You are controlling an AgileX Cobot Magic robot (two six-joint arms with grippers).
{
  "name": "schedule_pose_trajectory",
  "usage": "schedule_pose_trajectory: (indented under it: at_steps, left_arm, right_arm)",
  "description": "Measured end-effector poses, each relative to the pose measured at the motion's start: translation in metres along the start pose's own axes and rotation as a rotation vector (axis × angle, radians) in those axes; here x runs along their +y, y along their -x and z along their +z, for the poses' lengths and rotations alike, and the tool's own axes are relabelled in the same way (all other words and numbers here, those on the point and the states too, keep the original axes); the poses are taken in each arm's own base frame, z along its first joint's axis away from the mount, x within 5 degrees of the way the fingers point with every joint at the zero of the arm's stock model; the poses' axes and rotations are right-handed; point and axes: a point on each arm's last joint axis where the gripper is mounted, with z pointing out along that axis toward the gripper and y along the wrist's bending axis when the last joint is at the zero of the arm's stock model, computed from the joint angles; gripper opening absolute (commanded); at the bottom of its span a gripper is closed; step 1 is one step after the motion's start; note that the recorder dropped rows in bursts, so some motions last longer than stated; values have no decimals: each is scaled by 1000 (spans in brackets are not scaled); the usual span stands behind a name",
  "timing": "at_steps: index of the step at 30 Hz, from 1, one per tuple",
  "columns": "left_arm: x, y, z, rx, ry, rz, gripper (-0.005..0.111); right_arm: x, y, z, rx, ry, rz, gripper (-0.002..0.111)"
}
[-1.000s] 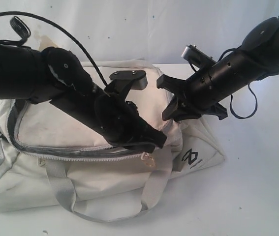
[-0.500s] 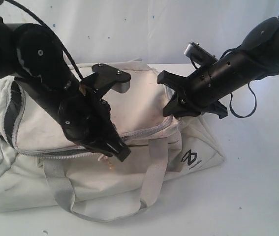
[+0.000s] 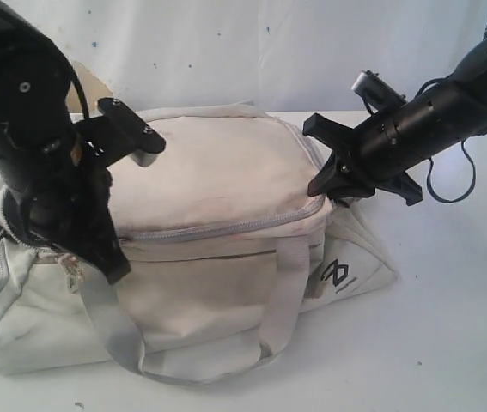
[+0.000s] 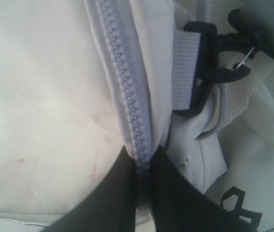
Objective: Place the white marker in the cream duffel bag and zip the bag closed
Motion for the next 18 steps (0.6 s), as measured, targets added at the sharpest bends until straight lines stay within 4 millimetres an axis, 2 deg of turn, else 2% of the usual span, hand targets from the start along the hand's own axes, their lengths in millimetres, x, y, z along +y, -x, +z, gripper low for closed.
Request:
schedule_pose_trajectory:
  at_steps: [11,18]
  left_arm:
    - [60,-33,-9,40,54,-207,0]
    - [81,-42,-7,18,34,-291,0]
  right_arm:
    - [-20,12,-13,-53,-18,36,0]
    - [-24,13,-16,-46,-4,42,0]
